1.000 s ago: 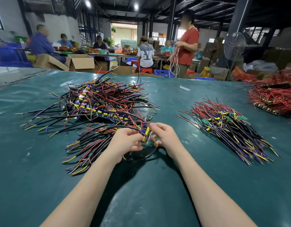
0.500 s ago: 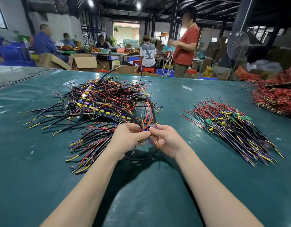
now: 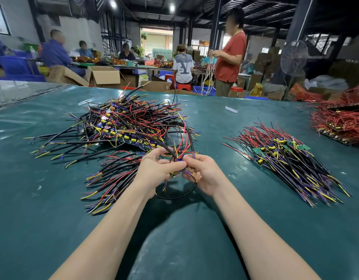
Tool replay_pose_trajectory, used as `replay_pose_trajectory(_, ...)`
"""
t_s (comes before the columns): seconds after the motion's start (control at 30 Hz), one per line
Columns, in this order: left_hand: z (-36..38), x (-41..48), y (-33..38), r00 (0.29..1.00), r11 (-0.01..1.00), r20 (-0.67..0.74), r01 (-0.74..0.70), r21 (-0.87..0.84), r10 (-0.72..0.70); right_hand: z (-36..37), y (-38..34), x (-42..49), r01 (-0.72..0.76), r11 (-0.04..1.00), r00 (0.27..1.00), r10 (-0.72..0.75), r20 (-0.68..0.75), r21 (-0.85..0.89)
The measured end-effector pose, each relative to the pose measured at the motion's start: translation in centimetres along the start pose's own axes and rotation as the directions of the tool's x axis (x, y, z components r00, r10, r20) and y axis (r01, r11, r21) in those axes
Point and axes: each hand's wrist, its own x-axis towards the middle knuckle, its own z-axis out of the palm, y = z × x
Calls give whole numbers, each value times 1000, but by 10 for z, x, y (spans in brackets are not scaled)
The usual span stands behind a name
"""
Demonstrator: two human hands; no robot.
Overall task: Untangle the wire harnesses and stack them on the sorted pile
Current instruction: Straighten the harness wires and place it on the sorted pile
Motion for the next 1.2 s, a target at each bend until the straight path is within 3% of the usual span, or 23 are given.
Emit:
replay_pose_trajectory(0.1,3,-1,2,1000,999,1,-6,-47,6,-2,0,-1,-39,995,999,38,16,91)
replay_pose_trajectory(0.2,-6,1,5,999,982,32,-35,-187,42,2,-1,-1,-85,927,996,88,11,365)
replay_pose_trajectory(0.3,-13,3,4,999,984,-8,-37,-173,36,-2,-7,0,-10,881,990,75,-119,472)
replay_pose_trajectory(0.4,-9,7,-3,976,999,-218,2,52,9,-12,-6,4,165,940,920,-39,-389,297)
replay_pose_trajectory(0.47,-5,7,1,973,998,-225,47,-40,-55,-14,-2,6,250,964,834,-170,-525,85)
replay_pose_trajectory(0.53,-3,8,11,981,973,-150,93,-211,-126,-13,-1,7,286,954,781,-288,-554,-92)
replay_pose_trajectory(0.57,-2,8,15,982,972,-133,106,-208,-136,-12,-1,7,300,944,779,-325,-536,-137)
replay_pose_trajectory(0.6,-1,7,18,985,990,-132,95,-105,-108,-10,-1,7,315,938,791,-345,-506,-148)
replay_pose_trajectory(0.63,0,6,17,989,993,-142,60,104,-45,-8,-2,5,326,936,811,-349,-469,-133)
replay_pose_trajectory(0.67,0,5,14,986,922,-154,7,387,57,-6,-2,4,328,938,837,-342,-426,-109)
replay_pose_trajectory(0.7,1,3,13,974,786,-156,-33,617,163,-3,-2,2,320,943,865,-329,-379,-89)
replay_pose_trajectory(0.73,1,1,12,958,693,-154,-61,718,243,1,0,1,303,949,890,-314,-331,-85)
replay_pose_trajectory(0.77,-1,0,11,957,679,-142,-70,730,252,5,1,0,285,954,910,-301,-286,-98)
replay_pose_trajectory(0.83,0,-2,11,991,911,-106,-31,411,82,14,5,-3,255,956,943,-279,-180,-144)
replay_pose_trajectory(0.87,3,-2,12,997,976,-83,10,218,8,18,7,-4,246,956,957,-266,-114,-158)
replay_pose_trajectory(0.97,3,-2,13,994,999,-106,31,8,-30,23,7,-6,228,957,972,-233,-9,-179)
replay_pose_trajectory(1.2,0,-2,8,992,987,-97,64,-148,-78,27,9,-5,255,963,963,-261,-63,-88)
